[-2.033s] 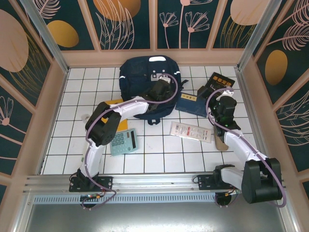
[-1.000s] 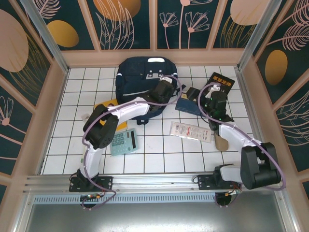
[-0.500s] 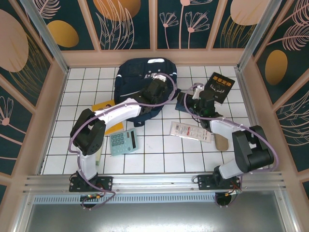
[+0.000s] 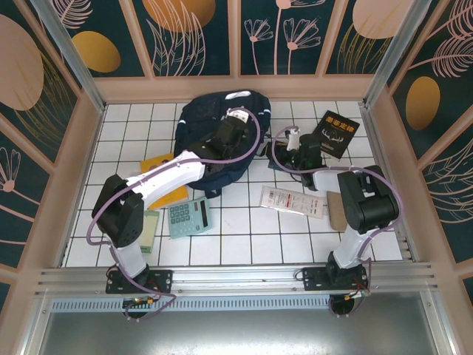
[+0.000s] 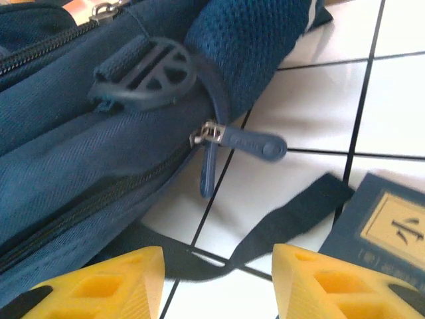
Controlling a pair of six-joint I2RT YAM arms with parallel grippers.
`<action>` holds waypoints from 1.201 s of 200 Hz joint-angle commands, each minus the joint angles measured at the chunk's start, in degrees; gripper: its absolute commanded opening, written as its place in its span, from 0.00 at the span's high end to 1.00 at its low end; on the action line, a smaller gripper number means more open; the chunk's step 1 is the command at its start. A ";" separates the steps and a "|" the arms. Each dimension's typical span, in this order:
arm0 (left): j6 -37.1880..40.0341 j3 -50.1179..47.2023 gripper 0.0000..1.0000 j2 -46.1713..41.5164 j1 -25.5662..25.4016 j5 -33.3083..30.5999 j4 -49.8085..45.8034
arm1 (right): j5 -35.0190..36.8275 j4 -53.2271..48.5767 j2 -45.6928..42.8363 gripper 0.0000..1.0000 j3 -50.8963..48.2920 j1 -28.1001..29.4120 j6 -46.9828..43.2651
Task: Pack the student bag
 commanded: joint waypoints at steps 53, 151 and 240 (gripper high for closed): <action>0.26 -2.13 1.00 -7.29 0.28 -1.10 3.85 | -14.78 0.59 6.40 0.51 7.61 -5.83 -4.02; 0.02 -2.26 1.00 -7.46 0.27 0.29 3.94 | -22.63 -5.65 13.26 0.44 16.38 -4.79 -7.46; 0.26 -1.39 1.00 -7.11 0.32 0.15 3.68 | -29.69 -8.65 15.76 0.46 19.71 -4.77 -8.68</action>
